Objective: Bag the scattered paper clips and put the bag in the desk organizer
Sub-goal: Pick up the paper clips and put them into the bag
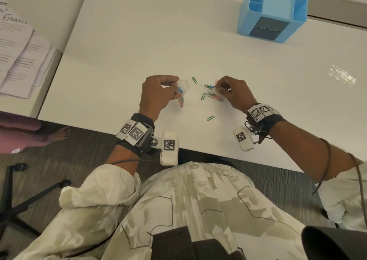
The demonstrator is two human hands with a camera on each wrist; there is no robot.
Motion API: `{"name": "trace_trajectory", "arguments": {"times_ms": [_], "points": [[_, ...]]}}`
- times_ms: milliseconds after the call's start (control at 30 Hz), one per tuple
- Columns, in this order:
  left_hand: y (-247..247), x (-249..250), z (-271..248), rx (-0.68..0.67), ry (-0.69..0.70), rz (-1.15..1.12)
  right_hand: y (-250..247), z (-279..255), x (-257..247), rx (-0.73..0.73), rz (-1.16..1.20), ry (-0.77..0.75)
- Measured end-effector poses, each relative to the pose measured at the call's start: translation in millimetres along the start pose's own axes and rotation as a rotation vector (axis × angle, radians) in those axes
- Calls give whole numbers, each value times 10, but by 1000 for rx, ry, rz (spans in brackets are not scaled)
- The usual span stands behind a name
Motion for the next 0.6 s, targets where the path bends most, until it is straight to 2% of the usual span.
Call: {"name": "trace_trajectory", "arguments": {"times_ms": [100, 300, 467, 600], "points": [[96, -7, 22, -14, -10, 5, -56, -1, -12, 7, 78, 13], [203, 21, 47, -28, -3, 20, 219, 72, -17, -63, -79, 45], [212, 37, 41, -26, -5, 9, 331, 62, -83, -16, -125, -14], [186, 30, 43, -23, 3, 7, 334, 62, -96, -34, -175, -13]]}}
Point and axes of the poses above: each hand's wrist, its own z-axis towards the middle knuckle, its own y-axis out of the palm, x = y × z, the point moved 10 cm from there along z, towards the middle knuckle, and after that the axes turned 14 degrees about -x, right-handed, at the moved point
